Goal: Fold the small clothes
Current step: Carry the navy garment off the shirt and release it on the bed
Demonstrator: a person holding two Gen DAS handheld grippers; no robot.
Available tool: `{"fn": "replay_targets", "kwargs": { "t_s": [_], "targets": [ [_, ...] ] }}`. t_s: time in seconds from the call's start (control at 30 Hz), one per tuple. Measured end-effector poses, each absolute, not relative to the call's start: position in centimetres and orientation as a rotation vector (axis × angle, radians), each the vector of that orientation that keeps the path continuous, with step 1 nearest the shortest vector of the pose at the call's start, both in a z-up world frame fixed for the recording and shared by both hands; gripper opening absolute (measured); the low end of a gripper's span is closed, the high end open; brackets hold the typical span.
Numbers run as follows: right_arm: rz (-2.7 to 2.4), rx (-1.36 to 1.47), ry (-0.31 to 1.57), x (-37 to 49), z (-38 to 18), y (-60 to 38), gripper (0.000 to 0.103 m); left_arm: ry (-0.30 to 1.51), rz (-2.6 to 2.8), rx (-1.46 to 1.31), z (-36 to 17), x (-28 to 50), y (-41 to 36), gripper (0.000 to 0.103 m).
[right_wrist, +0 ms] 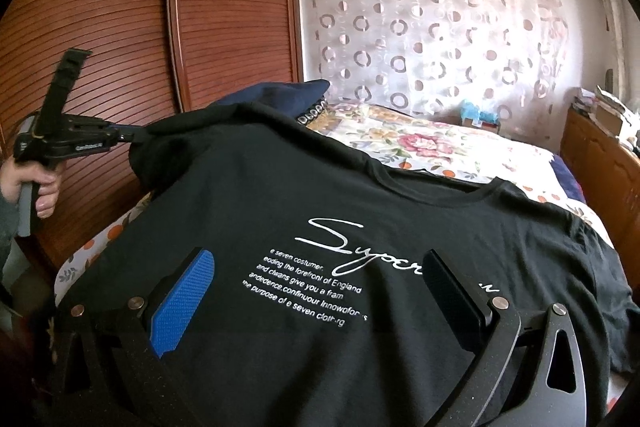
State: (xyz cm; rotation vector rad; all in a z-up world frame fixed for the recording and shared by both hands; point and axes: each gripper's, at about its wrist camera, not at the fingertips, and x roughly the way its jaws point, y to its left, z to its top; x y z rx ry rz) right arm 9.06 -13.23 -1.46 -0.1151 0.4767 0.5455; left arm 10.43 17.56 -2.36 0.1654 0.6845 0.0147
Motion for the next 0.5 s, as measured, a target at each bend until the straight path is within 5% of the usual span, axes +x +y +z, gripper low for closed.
{"fn": "replay_targets", "kwargs": {
  "t_s": [0.5],
  "targets": [
    [0.498, -0.1, 0.458, 9.2, -0.6, -14.9, 0.103, 0.592, -0.241, 0.102, 5.2, 13.7, 9.6, 0.002]
  ]
}}
